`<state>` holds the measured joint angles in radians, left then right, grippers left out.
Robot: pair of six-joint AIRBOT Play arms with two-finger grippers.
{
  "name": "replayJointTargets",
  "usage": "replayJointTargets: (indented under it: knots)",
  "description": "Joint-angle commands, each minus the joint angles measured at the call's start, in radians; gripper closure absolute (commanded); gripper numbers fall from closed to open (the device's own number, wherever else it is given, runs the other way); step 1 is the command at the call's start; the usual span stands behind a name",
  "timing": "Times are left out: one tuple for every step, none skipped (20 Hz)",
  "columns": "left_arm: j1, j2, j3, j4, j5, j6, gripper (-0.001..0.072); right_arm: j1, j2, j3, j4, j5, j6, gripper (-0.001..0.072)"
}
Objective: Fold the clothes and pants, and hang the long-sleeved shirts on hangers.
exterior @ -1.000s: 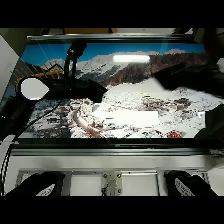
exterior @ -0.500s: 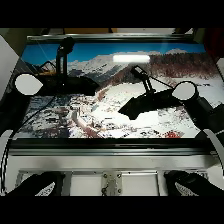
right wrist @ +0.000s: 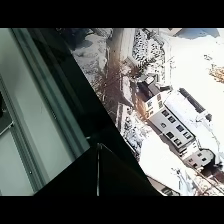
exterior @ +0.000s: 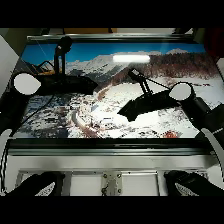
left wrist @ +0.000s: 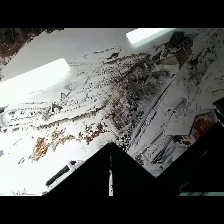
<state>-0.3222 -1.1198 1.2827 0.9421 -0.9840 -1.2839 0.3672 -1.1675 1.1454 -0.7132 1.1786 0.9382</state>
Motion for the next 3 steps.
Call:
replayJointTargets:
  knots:
    - [0.001, 0.000, 0.000, 0.000, 0.000, 0.000, 0.0695, 0.001, -0.001, 0.000, 0.000, 0.000, 0.000, 0.0692]
    - [0.001, 0.000, 0.000, 0.000, 0.000, 0.000, 0.0696, 0.001, 0.000, 0.000, 0.000, 0.000, 0.000, 0.0692]
    - [0.001, 0.000, 0.000, 0.000, 0.000, 0.000, 0.0695, 0.001, -0.001, 0.000, 0.000, 0.000, 0.000, 0.0692]
